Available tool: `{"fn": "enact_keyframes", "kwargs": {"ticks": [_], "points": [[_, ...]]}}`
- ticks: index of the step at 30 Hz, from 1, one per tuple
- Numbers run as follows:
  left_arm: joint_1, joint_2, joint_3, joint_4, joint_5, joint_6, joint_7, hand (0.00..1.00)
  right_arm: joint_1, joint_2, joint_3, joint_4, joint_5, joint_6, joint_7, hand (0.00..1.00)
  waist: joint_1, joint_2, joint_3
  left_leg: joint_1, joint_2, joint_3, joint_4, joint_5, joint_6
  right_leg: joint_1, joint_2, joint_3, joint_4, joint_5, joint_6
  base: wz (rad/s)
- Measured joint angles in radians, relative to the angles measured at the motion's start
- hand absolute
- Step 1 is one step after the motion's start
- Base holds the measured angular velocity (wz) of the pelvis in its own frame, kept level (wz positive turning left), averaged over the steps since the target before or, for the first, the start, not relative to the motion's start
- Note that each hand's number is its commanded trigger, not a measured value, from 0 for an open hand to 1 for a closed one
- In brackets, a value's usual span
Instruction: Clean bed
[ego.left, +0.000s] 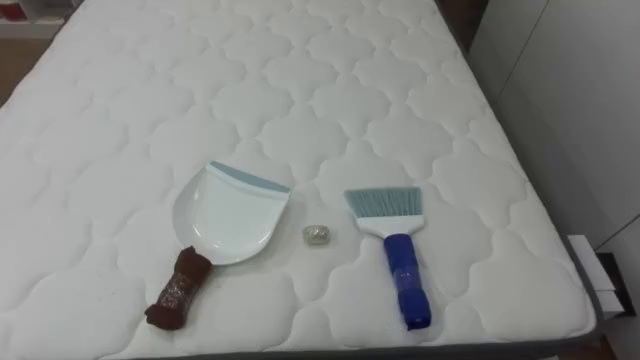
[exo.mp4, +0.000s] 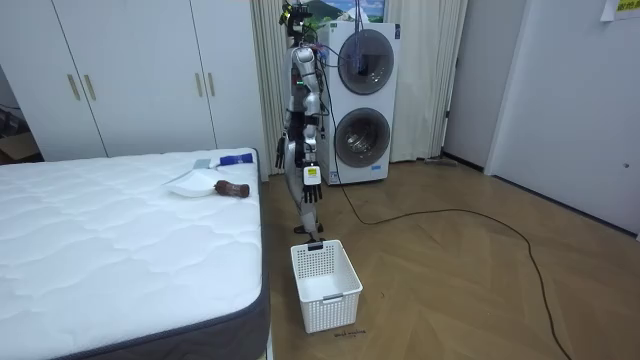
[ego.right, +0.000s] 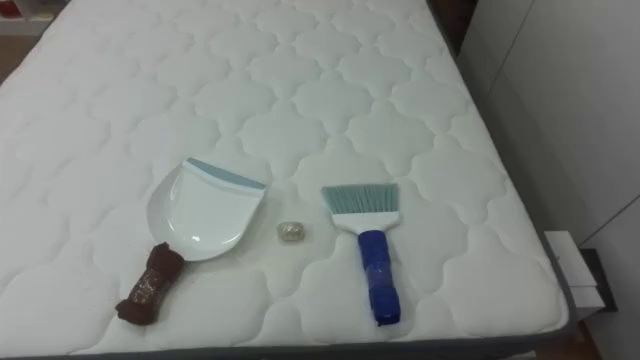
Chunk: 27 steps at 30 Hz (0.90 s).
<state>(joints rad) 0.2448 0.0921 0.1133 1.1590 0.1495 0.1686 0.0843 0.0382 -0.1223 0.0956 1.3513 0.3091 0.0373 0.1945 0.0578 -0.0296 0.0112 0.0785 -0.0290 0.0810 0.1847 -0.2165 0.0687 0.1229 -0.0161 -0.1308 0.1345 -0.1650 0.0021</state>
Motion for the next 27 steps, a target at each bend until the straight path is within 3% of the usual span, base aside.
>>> {"fn": "enact_keyframes", "kwargs": {"ticks": [6,12,21,27], "points": [[0.000,0.000,0.002,0.000,0.001,0.000,0.000,0.00,0.002,-0.001,-0.001,0.002,0.000,-0.005,-0.002,0.00,0.001,0.010,-0.0054,0.002,0.000,-0.001,-0.005,0.000,0.000,-0.002,0.000,0.000,0.001,0.000,0.000,0.00],[0.007,-0.002,0.014,0.000,0.000,0.005,0.008,0.00,0.002,-0.001,-0.012,0.001,-0.008,-0.005,-0.021,0.00,0.002,0.003,-0.0014,0.002,0.000,-0.002,-0.003,0.000,0.000,0.000,0.000,-0.008,0.001,0.000,-0.001,0.00],[0.012,-0.003,0.027,0.008,0.001,0.005,-0.001,0.00,0.001,0.000,-0.010,-0.001,-0.010,-0.005,-0.053,0.00,0.002,0.002,-0.0018,-0.004,0.000,-0.007,0.003,-0.003,-0.001,0.005,0.000,-0.010,0.002,0.000,-0.001,0.01],[0.007,-0.003,0.033,0.000,0.001,-0.003,0.059,0.00,0.002,0.000,-0.002,-0.001,-0.009,-0.006,-0.063,0.00,0.002,0.007,-0.0058,-0.002,0.000,-0.019,0.008,-0.003,-0.001,0.006,0.000,-0.024,0.002,0.000,-0.001,0.06]]}}
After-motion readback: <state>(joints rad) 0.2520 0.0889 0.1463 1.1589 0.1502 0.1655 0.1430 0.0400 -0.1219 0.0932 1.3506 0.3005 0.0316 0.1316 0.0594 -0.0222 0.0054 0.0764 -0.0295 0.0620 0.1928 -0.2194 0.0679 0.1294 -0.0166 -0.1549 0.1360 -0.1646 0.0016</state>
